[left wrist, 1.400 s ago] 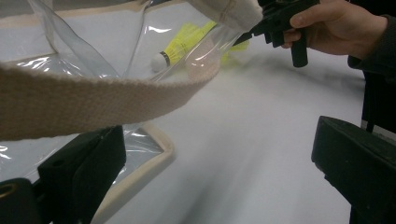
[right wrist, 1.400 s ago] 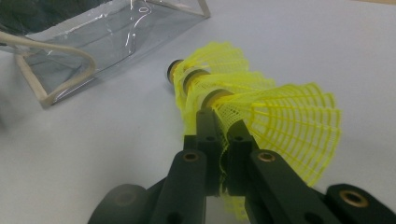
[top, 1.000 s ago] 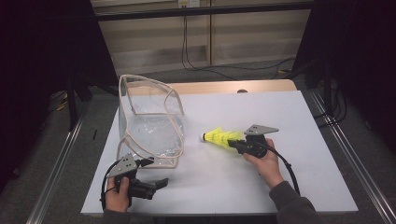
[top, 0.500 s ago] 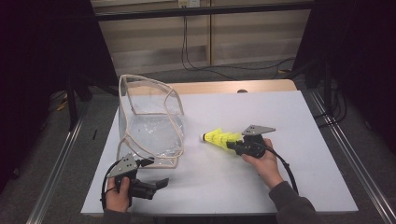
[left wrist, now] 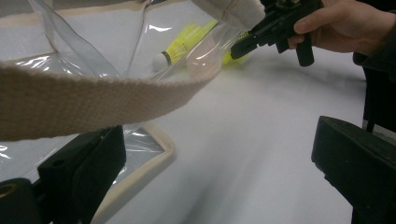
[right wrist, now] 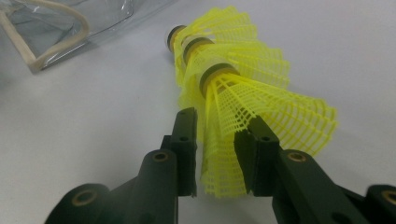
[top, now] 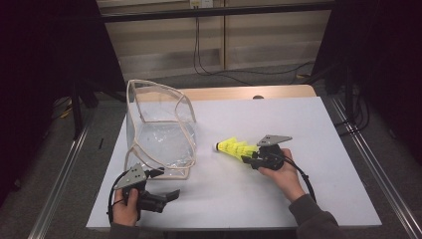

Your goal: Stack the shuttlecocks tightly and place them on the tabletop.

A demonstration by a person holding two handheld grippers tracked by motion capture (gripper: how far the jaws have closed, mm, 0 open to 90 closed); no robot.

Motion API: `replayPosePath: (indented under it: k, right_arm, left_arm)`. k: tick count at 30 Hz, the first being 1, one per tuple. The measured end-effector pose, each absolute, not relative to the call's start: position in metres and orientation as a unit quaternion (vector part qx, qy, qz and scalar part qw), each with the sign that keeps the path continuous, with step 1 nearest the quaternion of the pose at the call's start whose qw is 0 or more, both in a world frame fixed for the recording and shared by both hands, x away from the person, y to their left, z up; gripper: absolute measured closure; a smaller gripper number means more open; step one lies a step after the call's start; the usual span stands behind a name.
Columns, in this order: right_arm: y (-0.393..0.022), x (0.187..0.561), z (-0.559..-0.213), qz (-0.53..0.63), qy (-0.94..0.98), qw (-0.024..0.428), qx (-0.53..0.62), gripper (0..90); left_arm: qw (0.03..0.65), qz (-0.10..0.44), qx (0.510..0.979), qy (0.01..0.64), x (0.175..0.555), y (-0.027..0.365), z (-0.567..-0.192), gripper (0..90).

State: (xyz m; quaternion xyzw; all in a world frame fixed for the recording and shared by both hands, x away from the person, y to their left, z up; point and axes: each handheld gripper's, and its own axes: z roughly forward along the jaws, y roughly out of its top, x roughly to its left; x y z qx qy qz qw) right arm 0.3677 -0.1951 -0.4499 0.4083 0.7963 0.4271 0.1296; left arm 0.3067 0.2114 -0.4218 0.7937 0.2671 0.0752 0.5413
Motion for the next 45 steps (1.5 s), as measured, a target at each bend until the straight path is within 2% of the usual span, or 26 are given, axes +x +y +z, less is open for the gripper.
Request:
replayPosePath:
  k: [6,11,15,18,45]
  right_arm:
    - [-0.197,0.365,-0.45,0.424,0.797,0.123,0.412,68.1]
    - [-0.201,0.362,-0.45,0.43,0.793,0.12,0.414,71.7]
    - [-0.207,0.361,-0.448,0.445,0.785,0.115,0.416,84.6]
    - [-0.207,0.361,-0.447,0.45,0.783,0.114,0.413,89.0]
    - [-0.2,0.36,-0.447,0.482,0.755,0.128,0.426,90.0]
  left_arm:
    - [0.542,0.076,0.793,0.266,0.307,0.212,-0.421,3.1]
    - [0.543,0.076,0.793,0.266,0.306,0.212,-0.421,3.1]
    - [0.543,0.076,0.793,0.267,0.306,0.211,-0.421,3.1]
    - [0.543,0.076,0.793,0.266,0.306,0.211,-0.421,3.1]
    - [0.543,0.079,0.793,0.265,0.306,0.212,-0.421,3.1]
